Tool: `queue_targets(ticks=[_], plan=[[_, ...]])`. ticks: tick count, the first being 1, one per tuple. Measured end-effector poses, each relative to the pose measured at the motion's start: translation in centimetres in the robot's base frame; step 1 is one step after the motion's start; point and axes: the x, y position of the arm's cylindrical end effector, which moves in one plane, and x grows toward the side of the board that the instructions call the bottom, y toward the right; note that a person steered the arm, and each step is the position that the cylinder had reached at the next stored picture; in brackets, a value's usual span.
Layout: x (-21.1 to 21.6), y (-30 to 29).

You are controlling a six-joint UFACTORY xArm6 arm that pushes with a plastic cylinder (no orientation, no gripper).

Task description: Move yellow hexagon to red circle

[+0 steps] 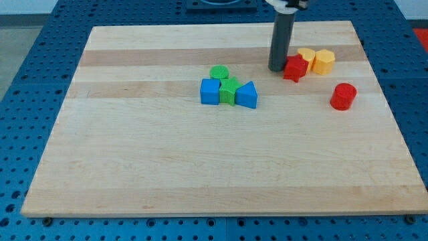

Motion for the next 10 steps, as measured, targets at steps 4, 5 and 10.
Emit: queue_targets(ticks=[4,5,10], plan=[[-1.2,1.8],[-3.9,1.6],[-4.3,5.0]])
